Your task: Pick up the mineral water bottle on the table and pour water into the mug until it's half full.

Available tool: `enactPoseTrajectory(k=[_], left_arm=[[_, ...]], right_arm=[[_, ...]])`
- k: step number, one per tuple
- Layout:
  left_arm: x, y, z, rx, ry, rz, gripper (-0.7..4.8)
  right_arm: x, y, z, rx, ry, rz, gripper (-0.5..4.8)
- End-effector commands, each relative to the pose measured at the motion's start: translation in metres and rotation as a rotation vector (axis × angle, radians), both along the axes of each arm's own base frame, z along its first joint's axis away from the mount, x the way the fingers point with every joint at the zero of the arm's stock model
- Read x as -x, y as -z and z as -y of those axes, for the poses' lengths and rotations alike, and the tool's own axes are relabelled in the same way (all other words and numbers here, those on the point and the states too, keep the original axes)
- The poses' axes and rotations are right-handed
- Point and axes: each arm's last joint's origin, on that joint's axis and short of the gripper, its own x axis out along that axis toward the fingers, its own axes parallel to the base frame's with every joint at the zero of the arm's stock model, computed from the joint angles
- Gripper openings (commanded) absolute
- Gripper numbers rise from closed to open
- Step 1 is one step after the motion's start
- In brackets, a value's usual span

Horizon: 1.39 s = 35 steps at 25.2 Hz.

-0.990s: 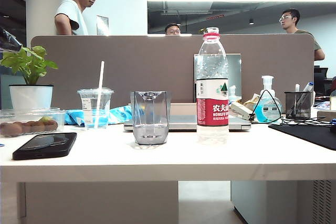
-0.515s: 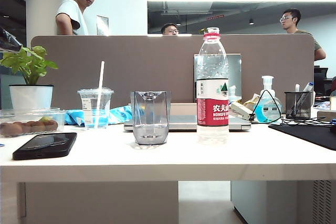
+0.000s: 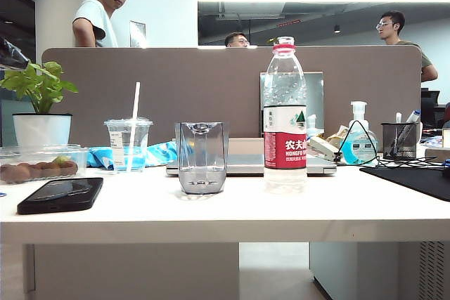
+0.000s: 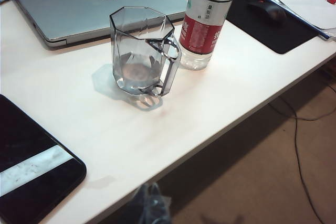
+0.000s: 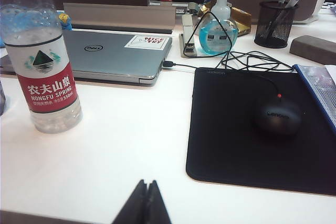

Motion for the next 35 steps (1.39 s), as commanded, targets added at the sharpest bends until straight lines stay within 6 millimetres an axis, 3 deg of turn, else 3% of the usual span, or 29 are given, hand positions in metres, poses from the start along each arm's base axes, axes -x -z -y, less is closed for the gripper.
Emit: enactPoseTrajectory(k=[1, 9, 14, 19, 28, 35], left_arm=[[0.0, -0.003, 0.0, 0.003, 0.005, 0.019, -0.04], [0.0, -0.003, 0.0, 0.003, 0.005, 0.018, -0.04], [0.025, -0.011, -0.014, -0.095, -0.188, 0.228, -0.04], [0.035, -0.001, -0.02, -0.101, -0.381, 0.4, -0.04], [0.032, 0.04, -0.025, -0.01, -0.588, 0.387, -0.04], [0.03, 0.054, -0.027, -0.022, -0.658, 0.346, -0.04]], right_arm=[[0.0, 0.002, 0.0, -0.002, -0.002, 0.002, -0.01], [0.0, 0.002, 0.0, -0.002, -0.002, 0.002, -0.01], [0.0, 0.002, 0.0, -0.002, 0.0, -0.002, -0.01], [0.0, 0.002, 0.0, -0.002, -0.003, -0.002, -0.01], [0.0, 0.002, 0.0, -0.002, -0.003, -0.002, -0.01], [0.0, 0.002, 0.0, -0.002, -0.003, -0.002, -0.01]])
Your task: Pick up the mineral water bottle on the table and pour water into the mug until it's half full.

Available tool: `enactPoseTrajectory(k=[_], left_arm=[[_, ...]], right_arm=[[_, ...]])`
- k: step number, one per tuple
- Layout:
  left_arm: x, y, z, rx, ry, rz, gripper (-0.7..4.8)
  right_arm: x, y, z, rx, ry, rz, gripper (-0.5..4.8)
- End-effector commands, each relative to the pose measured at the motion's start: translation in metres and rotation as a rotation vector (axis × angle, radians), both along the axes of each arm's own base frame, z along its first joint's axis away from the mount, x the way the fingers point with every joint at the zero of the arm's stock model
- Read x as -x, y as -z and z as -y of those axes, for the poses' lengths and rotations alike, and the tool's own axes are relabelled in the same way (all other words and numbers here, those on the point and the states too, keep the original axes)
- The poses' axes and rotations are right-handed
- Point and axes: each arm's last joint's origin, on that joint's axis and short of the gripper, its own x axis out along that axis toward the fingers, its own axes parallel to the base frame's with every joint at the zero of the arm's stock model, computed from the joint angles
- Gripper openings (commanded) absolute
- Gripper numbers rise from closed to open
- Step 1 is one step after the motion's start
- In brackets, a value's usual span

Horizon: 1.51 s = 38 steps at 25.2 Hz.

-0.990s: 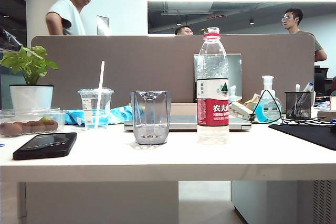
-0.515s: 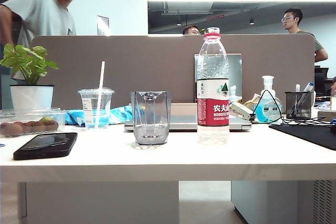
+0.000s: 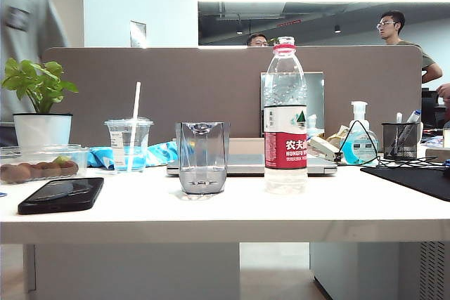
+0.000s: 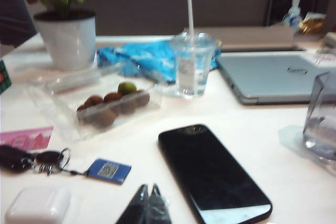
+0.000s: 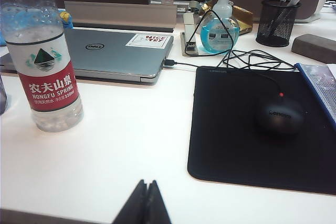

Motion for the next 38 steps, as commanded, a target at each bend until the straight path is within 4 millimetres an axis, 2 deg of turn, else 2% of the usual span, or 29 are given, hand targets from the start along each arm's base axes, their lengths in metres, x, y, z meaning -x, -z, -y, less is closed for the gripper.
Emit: enactPoseTrajectory(k=[1, 6, 11, 19, 38], left_arm=[[0.0003, -0.0014, -0.0034, 0.001, -0.043, 0.001, -0.04], [0.0004, -0.0001, -0.0075, 0.011, -0.113, -0.013, -0.04], [0.0006, 0.0043, -0.0074, 0.016, -0.112, -0.059, -0.04], [0.0009, 0.0042, -0.0019, 0.03, 0.075, -0.06, -0.04], [0.0009, 0.0042, -0.0019, 0.03, 0.074, -0.06, -0.04]], right_arm=[[-0.0004, 0.0015, 0.0, -0.002, 0.0, 0.004, -0.01], [-0.0004, 0.0016, 0.0, -0.002, 0.0, 0.003, -0.01], [-0.0004, 0.0016, 0.0, -0.002, 0.0, 0.003, -0.01], [-0.0004, 0.0016, 0.0, -0.002, 0.0, 0.003, -0.01], [-0.0004, 0.0016, 0.0, -0.002, 0.0, 0.003, -0.01]])
